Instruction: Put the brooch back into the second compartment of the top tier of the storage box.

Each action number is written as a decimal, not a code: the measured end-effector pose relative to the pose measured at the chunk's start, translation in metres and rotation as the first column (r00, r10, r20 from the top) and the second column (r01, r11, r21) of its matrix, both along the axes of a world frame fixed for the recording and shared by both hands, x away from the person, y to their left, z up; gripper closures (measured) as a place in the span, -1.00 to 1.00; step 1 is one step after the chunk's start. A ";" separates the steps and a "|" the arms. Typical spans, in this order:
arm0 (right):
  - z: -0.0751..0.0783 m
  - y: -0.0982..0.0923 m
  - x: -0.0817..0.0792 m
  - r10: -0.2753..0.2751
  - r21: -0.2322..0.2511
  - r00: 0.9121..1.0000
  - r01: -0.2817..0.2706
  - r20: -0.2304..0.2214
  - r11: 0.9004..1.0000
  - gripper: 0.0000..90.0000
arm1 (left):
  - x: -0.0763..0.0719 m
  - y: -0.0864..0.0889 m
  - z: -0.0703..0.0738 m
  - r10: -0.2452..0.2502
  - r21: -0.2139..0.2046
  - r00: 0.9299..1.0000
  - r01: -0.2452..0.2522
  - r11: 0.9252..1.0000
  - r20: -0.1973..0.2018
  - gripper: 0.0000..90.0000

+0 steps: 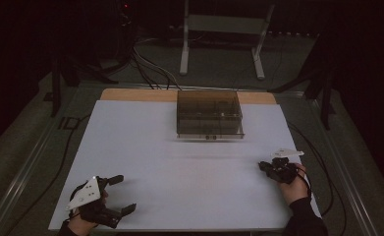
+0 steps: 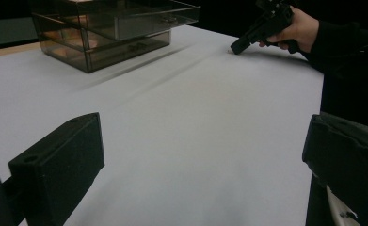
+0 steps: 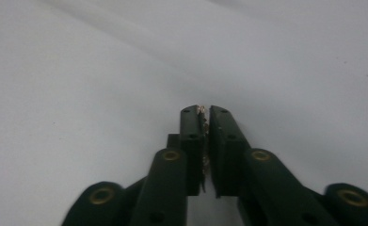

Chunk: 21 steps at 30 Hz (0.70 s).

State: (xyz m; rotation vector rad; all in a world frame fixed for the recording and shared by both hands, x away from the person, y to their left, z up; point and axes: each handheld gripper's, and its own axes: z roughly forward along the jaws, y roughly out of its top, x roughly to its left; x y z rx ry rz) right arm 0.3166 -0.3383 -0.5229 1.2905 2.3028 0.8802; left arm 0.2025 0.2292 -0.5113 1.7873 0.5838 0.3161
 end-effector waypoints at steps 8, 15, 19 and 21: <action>0.002 0.000 0.002 -0.033 0.028 0.999 0.034 -0.034 0.999 0.90 | 0.000 -0.001 0.000 -0.002 0.000 1.000 0.002 1.000 0.000 -0.99; 0.007 -0.002 0.000 -0.043 0.058 0.999 0.044 -0.023 0.997 0.90 | 0.000 -0.001 0.000 0.000 -0.002 1.000 0.000 1.000 0.000 -0.99; 0.010 -0.001 -0.002 -0.041 0.068 0.999 0.043 -0.022 0.997 0.90 | 0.000 -0.001 0.000 -0.002 -0.002 1.000 0.002 1.000 0.000 -0.99; 0.010 -0.001 -0.002 -0.040 0.068 0.999 0.041 -0.023 0.997 0.90 | 0.000 -0.001 0.000 -0.001 0.000 1.000 0.001 1.000 0.000 -0.99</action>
